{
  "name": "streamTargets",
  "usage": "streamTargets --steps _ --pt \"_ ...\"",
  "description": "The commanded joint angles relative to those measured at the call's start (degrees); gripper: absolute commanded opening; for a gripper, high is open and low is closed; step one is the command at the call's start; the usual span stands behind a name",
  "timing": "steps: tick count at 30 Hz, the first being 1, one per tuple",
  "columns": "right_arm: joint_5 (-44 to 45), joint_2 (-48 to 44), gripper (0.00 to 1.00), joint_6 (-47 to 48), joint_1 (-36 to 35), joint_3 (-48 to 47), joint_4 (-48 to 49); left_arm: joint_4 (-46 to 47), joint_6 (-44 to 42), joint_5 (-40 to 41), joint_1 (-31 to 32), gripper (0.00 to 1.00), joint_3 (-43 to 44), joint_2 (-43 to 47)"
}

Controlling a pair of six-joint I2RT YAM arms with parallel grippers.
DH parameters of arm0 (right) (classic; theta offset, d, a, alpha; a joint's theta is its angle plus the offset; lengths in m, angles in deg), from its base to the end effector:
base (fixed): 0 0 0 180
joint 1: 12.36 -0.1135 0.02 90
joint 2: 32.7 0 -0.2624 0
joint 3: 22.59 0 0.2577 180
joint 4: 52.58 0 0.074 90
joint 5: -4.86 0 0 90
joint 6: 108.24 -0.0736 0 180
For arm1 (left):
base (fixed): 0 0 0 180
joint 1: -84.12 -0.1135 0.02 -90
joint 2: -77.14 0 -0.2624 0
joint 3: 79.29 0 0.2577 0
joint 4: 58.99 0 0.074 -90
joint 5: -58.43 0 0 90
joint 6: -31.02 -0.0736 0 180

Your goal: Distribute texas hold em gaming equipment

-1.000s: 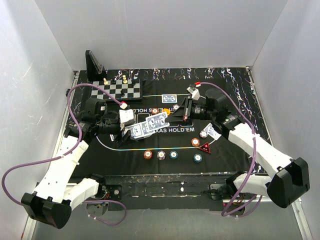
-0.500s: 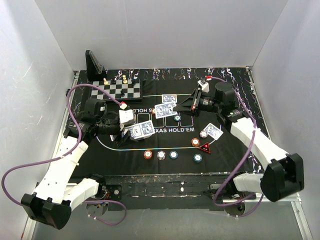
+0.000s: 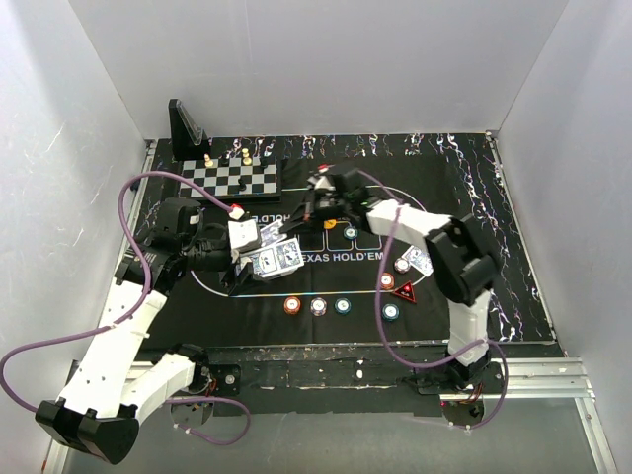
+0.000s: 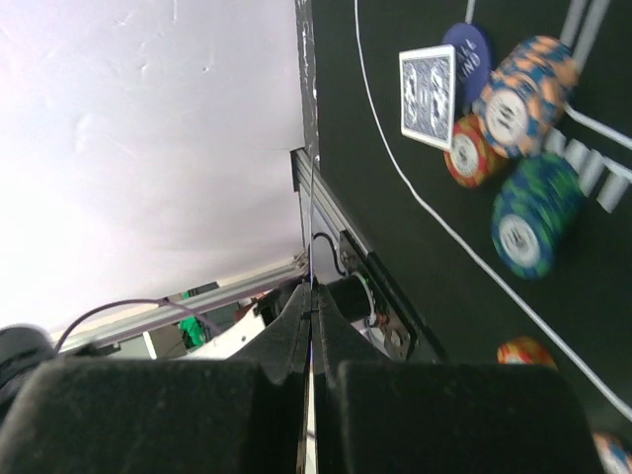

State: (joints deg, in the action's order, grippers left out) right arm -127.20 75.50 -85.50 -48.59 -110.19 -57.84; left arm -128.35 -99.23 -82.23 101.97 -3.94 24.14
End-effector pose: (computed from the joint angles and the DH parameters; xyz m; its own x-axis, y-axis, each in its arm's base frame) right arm 0.3411 0.3110 0.2160 -0.9892 0.1241 -0.0784 -0.0331 0.3315 0.9429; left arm 0.1565 -0.1102 0.3328 -0.0815 0.4566 -0.8860 0.9813 0.1923 0.0088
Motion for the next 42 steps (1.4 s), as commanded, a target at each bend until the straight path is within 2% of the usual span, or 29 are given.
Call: streamTargets --steps 1,6,8,18,26,28,31,34,38,40,42 --pt "0.5 10.2 0.01 -0.1 -6.0 -12.6 1.6 -0.5 0.9 -2.0 0.2 0.31 2.5 0.8" --pt "2.1 21.8 0.01 -0.4 -9.6 -26.7 -3.0 -1.3 1.1 -1.6 0.1 0.31 2.2 1.5" --pt "3.3 24.2 0.01 -0.4 -10.3 -29.2 -4.3 -1.6 1.1 -1.7 0.1 0.31 2.3 1.5" --pt "10.8 26.8 0.01 3.3 -10.2 -31.1 -10.3 -1.1 1.1 -1.7 0.2 0.31 1.7 1.9" --pt "11.9 27.1 0.01 3.3 -9.6 -31.2 -11.4 -1.7 0.9 -1.3 0.1 0.31 1.6 2.5" --pt "11.5 27.1 0.11 3.5 -9.7 -31.3 -11.9 -1.5 0.9 -1.2 0.2 0.31 1.5 2.5" --pt "11.7 25.2 0.32 4.0 -9.6 -29.5 -11.7 -1.7 0.9 -0.9 0.1 0.33 1.3 2.3" --pt "12.4 22.2 0.45 5.4 -9.5 -27.8 -11.8 -1.1 2.0 -0.3 0.2 0.34 1.5 1.7" --pt "12.4 17.8 0.57 5.9 -8.9 -26.5 -11.2 -0.3 2.1 -0.7 0.1 0.34 1.2 1.8" --pt "12.9 15.1 0.69 6.5 -8.4 -25.4 -11.4 -0.3 2.1 -0.6 0.2 0.34 1.2 2.2" --pt "13.5 11.7 0.75 7.1 -7.7 -23.4 -11.0 -0.6 1.6 -0.5 0.2 0.34 1.0 2.3"
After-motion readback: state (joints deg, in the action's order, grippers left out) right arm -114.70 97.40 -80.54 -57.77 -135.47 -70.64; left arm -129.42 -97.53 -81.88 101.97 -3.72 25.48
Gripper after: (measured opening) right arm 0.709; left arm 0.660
